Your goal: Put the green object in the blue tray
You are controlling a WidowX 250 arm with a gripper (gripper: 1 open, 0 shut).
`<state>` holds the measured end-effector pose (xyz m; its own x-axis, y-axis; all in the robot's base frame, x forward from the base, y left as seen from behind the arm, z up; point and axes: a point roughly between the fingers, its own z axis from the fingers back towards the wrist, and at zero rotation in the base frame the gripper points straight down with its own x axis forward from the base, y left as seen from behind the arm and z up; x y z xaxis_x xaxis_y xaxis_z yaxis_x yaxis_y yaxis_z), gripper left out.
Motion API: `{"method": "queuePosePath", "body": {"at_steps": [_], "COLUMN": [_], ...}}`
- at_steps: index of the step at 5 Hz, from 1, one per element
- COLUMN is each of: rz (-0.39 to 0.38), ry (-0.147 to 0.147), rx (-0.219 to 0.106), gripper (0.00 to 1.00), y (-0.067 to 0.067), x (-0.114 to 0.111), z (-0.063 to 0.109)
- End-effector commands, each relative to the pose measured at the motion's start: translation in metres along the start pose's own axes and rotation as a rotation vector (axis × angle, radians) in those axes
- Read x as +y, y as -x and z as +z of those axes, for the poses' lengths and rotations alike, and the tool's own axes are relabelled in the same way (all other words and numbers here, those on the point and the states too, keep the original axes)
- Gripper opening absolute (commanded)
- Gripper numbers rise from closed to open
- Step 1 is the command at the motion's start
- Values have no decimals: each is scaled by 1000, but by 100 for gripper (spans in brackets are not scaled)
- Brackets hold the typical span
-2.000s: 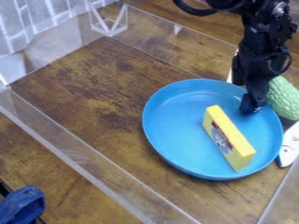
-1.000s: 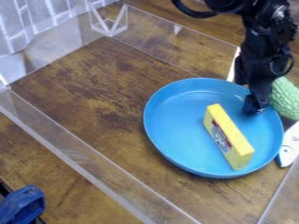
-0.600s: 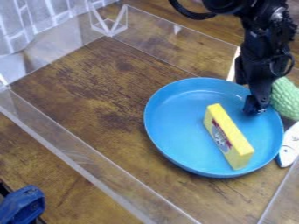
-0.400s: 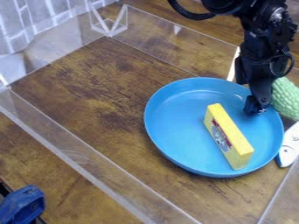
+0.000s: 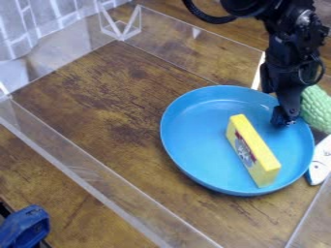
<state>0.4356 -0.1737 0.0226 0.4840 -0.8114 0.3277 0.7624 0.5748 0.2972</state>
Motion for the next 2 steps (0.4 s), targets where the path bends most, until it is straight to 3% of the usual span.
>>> {"method": "queuePosePath", "body": {"at_steps": [1, 2], "rz": [-12, -8], "ry": [112, 123], "rx": [2, -3], "gripper": [100, 100], "y": [-12, -9], "x": [-81, -85], "z": [-24, -23]}}
